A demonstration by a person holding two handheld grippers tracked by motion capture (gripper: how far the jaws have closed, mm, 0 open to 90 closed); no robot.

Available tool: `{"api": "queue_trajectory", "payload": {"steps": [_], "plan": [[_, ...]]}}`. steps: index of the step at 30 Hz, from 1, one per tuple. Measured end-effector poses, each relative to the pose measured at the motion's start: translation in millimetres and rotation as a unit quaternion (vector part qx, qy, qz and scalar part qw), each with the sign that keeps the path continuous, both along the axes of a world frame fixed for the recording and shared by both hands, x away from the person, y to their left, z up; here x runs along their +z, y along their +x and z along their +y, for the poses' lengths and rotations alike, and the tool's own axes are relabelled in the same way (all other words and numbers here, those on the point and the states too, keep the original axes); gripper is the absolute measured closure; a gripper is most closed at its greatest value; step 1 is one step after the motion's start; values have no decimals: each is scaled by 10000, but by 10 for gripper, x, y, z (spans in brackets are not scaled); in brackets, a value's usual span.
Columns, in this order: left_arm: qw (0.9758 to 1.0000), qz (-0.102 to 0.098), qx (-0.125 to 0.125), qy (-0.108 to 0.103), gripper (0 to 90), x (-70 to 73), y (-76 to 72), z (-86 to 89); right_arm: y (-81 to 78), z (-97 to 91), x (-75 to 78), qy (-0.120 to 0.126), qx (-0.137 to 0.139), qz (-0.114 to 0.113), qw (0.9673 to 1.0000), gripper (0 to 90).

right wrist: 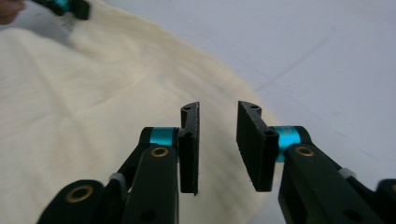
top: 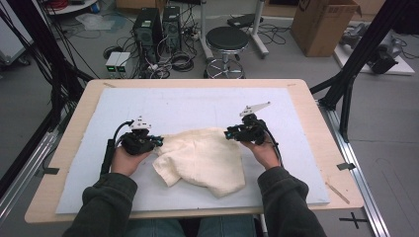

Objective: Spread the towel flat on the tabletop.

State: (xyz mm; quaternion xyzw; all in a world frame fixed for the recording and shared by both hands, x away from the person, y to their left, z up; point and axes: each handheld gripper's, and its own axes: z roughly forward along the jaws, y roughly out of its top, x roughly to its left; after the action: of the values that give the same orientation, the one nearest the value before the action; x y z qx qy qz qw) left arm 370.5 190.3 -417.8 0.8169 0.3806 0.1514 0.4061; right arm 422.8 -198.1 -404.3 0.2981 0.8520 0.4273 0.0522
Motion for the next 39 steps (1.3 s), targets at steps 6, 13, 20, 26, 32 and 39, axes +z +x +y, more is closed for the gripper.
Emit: {"api": "queue_trajectory", "payload": {"steps": [6,13,20,26,32,39], "plan": [[10000,23,28,-1,861,-7,16,18,157,-104,-114,-250,-653,0,9976,727],[10000,87,36,20,860,-35,53,33,229,-40,-251,-564,-733,84,9957,626],[9999,117,24,-38,861,-49,61,32,227,53,-316,-768,-469,84,9959,851],[9999,-21,-14,-103,862,38,-11,53,123,71,-206,-686,-289,-13,9972,856],[9997,-102,26,-219,865,130,-48,136,-16,40,-12,-408,-178,-324,9985,856],[9995,-220,69,-230,868,264,11,197,-101,2,109,-284,-119,-499,9983,860]]}}
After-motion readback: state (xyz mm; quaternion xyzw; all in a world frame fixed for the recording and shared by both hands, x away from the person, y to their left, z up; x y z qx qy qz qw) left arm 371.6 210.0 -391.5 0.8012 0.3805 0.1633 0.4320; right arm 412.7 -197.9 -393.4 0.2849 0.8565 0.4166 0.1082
